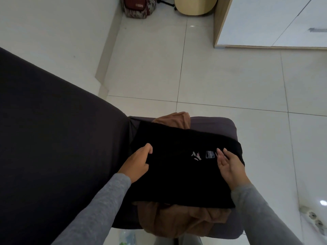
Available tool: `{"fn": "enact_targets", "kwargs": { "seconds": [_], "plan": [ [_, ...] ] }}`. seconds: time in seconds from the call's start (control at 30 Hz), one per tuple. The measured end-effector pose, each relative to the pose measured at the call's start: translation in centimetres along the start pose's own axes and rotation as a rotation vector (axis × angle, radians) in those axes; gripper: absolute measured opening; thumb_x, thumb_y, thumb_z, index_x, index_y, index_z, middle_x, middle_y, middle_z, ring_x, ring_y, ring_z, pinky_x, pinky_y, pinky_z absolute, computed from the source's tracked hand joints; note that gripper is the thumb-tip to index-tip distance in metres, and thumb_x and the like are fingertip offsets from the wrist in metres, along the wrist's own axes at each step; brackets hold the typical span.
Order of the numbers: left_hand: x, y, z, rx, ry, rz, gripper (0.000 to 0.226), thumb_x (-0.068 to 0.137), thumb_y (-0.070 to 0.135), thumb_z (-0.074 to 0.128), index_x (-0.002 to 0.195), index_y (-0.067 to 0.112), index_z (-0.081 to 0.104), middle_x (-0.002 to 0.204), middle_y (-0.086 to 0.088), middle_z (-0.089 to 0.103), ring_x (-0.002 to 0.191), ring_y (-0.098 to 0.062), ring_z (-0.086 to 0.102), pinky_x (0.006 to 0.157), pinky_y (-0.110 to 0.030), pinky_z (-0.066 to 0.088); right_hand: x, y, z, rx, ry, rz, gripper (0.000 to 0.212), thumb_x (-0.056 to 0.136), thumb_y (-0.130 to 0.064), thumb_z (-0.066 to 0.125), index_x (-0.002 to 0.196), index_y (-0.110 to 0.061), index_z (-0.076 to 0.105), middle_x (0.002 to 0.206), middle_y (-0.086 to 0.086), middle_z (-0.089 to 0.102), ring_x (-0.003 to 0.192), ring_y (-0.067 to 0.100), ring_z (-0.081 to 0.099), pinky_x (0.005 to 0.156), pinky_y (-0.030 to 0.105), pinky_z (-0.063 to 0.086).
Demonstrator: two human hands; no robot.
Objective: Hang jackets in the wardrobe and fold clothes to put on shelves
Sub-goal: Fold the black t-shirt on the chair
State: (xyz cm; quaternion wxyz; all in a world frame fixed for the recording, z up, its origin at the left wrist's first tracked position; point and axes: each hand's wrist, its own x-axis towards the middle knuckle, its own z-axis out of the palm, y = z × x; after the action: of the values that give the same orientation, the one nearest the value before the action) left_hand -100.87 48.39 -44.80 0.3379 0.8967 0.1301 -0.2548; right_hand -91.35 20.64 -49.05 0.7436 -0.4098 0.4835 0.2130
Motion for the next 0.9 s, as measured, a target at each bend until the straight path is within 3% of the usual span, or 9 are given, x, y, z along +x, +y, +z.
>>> {"fn": "enact_targets", "kwargs": {
  "seconds": [0.1,0.2,0.27,0.43,0.53,0.6,0.73,0.9],
  "plan": [
    [-0.3,0.5,0.3,-0.056,0.023,-0.030,0.041,0.079,-0.003,0.043,0.100,0.032,0.037,0.094,0.005,0.053,0.078,-0.014,0.055,0.069,-0.031,0.050,-0.5,-0.1,0.6,-0.182,-0.023,0.179,0.026,0.096,-0.029,0.051,0.109,-0.007,0.050,0.098,0.013,0.064,0.083,0.018,0.063,0.063,0.026,0.051],
    [-0.4,1.0,0.7,-0.056,0.034,-0.023,0.046,0.080,-0.001,0.042,0.110,0.033,0.037,0.086,0.004,0.055,0.070,-0.013,0.055,0.061,-0.027,0.049,-0.8,-0.1,1.2,-0.387,-0.130,0.424,0.049,0.095,-0.047,0.045,0.103,0.001,0.053,0.100,0.019,0.064,0.091,0.027,0.062,0.078,0.034,0.049],
    [-0.6,1.3,1.0,-0.046,0.058,-0.018,0.046,0.080,0.000,0.043,0.113,0.031,0.039,0.083,0.002,0.057,0.067,-0.015,0.055,0.059,-0.029,0.049,-0.7,0.2,1.8,-0.363,-0.170,0.437,0.051,0.096,-0.044,0.043,0.109,0.004,0.053,0.104,0.019,0.064,0.095,0.028,0.061,0.085,0.035,0.047],
    [-1.3,1.1,1.2,-0.012,0.125,0.001,0.038,0.080,0.005,0.047,0.112,0.027,0.045,0.076,0.004,0.058,0.066,-0.012,0.056,0.059,-0.025,0.045,-0.7,1.0,3.4,-0.049,-0.165,0.277,0.039,0.098,-0.025,0.047,0.129,-0.002,0.044,0.103,0.008,0.061,0.107,0.022,0.055,0.098,0.034,0.041],
    [-1.8,0.7,1.1,-0.013,0.127,0.025,0.031,0.082,0.008,0.049,0.105,0.028,0.050,0.073,0.006,0.060,0.066,-0.012,0.058,0.063,-0.031,0.051,-0.9,1.1,4.4,0.062,-0.101,0.180,0.033,0.095,-0.014,0.053,0.126,-0.004,0.045,0.108,0.010,0.052,0.095,0.021,0.055,0.089,0.036,0.048],
    [-2.1,0.3,1.0,-0.016,0.136,0.031,0.027,0.083,0.010,0.050,0.103,0.028,0.052,0.073,0.006,0.062,0.066,-0.012,0.059,0.065,-0.032,0.051,-1.2,1.1,5.2,0.039,-0.089,0.157,0.034,0.093,-0.010,0.055,0.126,-0.005,0.045,0.107,0.010,0.053,0.087,0.019,0.057,0.077,0.028,0.051],
    [-2.8,0.3,0.9,-0.007,0.131,0.044,0.023,0.083,0.012,0.051,0.101,0.025,0.056,0.075,0.007,0.063,0.068,-0.012,0.059,0.067,-0.030,0.051,-1.3,1.2,4.7,-0.089,0.009,0.149,0.004,0.091,-0.016,0.059,0.091,-0.012,0.057,0.090,0.003,0.062,0.072,0.015,0.059,0.039,0.015,0.041],
    [-3.4,0.0,0.9,0.007,0.083,0.012,0.025,0.080,0.012,0.053,0.100,0.026,0.058,0.076,0.004,0.063,0.069,-0.014,0.060,0.069,-0.033,0.051,-1.2,1.6,1.5,-0.127,0.159,-0.005,0.009,0.084,-0.023,0.066,0.083,-0.021,0.058,0.087,-0.003,0.063,0.069,0.013,0.058,0.050,0.021,0.039]
  ]
}}
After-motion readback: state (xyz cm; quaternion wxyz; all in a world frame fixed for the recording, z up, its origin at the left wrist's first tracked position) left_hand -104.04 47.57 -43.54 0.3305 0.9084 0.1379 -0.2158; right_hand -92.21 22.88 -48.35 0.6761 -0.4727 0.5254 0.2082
